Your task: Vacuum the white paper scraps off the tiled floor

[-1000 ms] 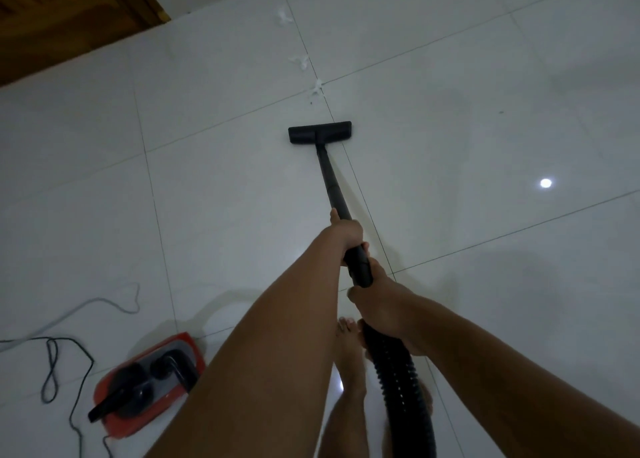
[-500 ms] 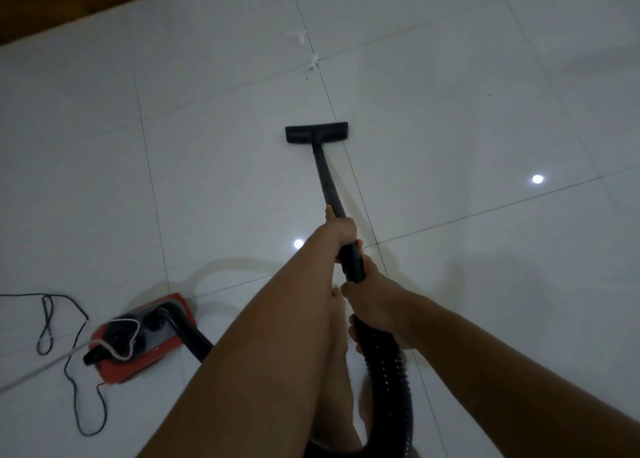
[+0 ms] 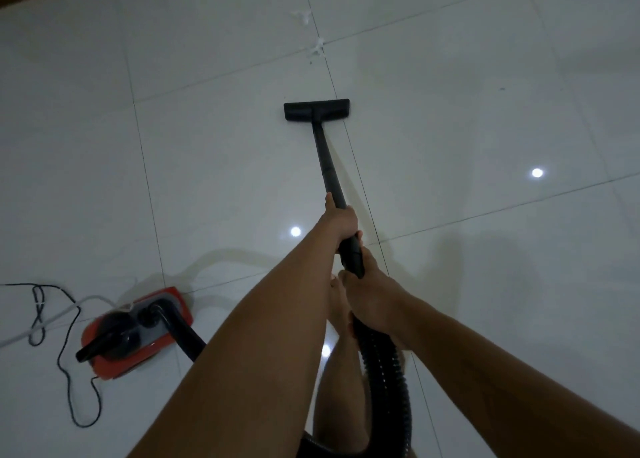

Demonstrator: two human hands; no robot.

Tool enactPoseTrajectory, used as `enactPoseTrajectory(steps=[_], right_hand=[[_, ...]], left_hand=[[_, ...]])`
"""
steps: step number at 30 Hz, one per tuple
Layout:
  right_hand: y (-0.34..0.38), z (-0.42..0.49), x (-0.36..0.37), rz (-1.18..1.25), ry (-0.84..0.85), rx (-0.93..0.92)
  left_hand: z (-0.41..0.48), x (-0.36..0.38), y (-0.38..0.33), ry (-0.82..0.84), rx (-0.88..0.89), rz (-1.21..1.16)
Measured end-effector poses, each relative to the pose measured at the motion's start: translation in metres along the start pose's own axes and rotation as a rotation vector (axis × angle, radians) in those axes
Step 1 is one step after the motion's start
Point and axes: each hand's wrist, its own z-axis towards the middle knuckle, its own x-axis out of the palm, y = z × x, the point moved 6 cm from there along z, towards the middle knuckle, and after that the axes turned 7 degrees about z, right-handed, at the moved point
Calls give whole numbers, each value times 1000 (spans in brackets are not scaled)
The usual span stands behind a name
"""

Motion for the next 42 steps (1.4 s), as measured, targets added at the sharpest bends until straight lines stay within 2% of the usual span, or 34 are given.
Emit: enactPoseTrajectory(steps=[15,22,33,42], right_hand=[[119,76,2,-71,-45,-47],[135,69,3,-104,-69,-25],[135,16,22,-201,-50,-37],[154,43,11,-70,-119,95]], left_hand=[[72,-58,-114,-9,35,63],[63,-62,-123,34,13,4],[13,-68,-100,92,-38,24],[33,-76,-135,100,-32,-9]])
